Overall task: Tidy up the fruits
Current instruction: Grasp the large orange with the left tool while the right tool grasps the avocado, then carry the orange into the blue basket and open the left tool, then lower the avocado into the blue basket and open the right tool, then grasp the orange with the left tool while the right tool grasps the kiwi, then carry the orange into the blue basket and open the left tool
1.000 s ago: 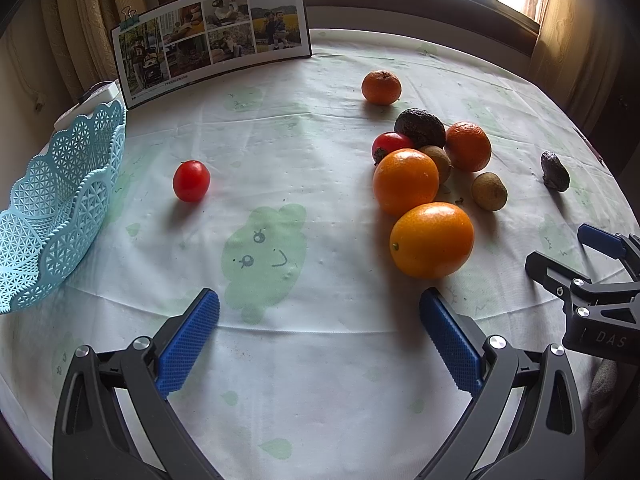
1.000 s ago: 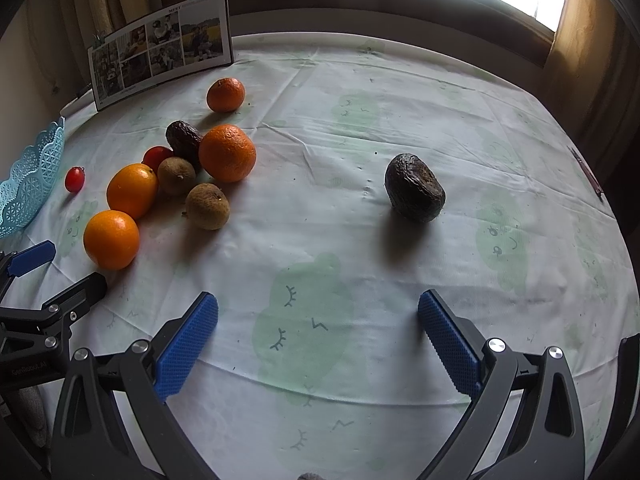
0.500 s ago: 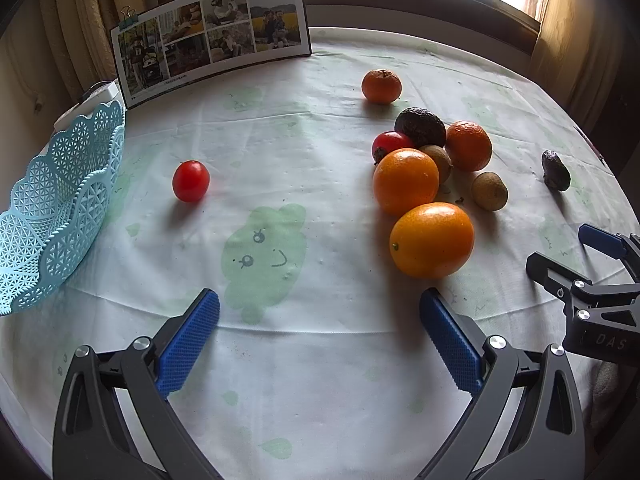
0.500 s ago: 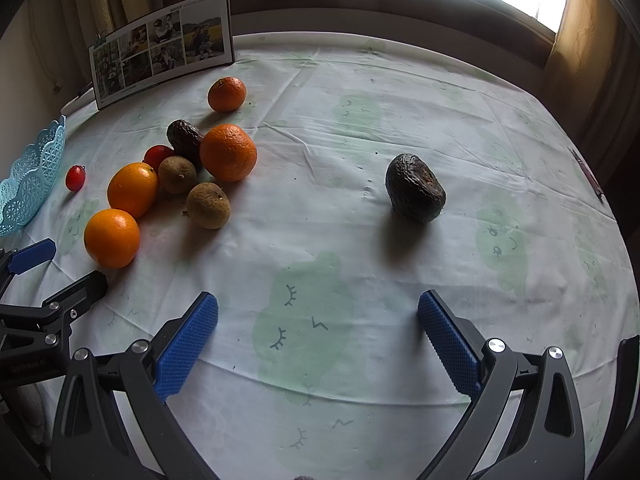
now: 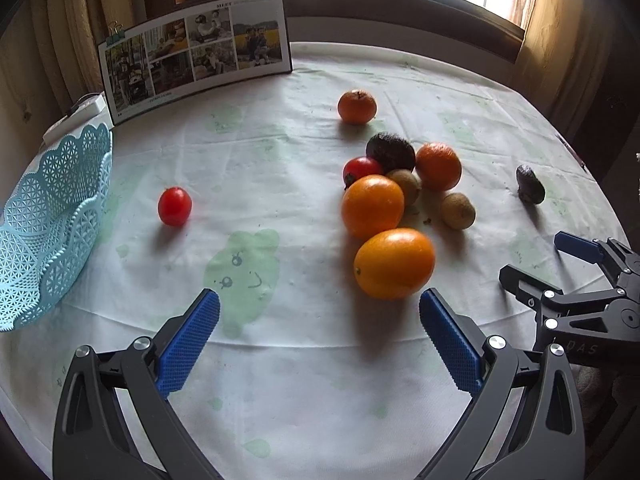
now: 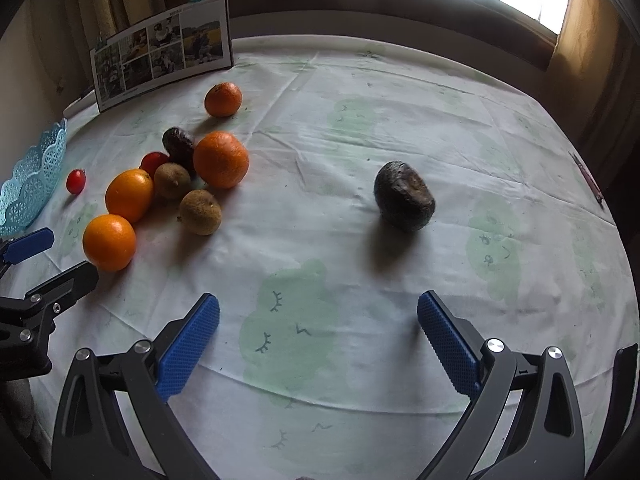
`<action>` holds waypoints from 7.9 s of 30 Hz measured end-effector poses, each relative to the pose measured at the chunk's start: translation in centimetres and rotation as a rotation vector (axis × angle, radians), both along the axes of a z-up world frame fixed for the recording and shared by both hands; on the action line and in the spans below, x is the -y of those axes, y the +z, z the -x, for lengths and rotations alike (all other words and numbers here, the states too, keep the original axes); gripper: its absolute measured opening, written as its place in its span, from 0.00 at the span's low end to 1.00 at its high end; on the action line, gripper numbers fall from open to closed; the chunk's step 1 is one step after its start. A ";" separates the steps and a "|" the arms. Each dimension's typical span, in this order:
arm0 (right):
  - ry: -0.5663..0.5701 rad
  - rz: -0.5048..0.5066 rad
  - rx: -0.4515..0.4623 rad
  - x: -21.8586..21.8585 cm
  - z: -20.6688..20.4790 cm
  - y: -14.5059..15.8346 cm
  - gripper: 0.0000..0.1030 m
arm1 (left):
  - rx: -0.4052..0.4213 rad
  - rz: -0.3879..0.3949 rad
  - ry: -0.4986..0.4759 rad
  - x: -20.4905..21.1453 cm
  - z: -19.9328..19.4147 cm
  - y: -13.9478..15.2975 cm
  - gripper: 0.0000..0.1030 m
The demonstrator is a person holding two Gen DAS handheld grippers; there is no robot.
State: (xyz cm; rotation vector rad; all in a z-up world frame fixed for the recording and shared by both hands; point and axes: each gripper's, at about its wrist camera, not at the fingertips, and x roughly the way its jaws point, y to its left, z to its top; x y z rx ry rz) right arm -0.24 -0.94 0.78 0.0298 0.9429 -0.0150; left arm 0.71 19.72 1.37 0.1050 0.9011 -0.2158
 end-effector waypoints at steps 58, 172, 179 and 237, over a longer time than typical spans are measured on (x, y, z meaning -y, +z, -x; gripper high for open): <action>-0.016 -0.122 0.128 0.0 -3.8 4.5 0.38 | 0.231 0.028 0.314 -13.8 -1.6 8.1 0.44; 0.137 -0.179 0.035 -4.7 -4.0 0.7 0.36 | 0.168 -0.086 0.149 -5.6 -0.5 4.3 0.94; 0.115 -0.189 0.058 -3.6 -3.2 1.2 0.26 | 0.164 -0.085 0.109 -4.0 -1.1 4.3 0.94; 0.057 -0.210 0.082 -2.1 -2.7 1.5 0.26 | 0.246 -0.027 0.251 -11.2 -1.3 7.4 0.36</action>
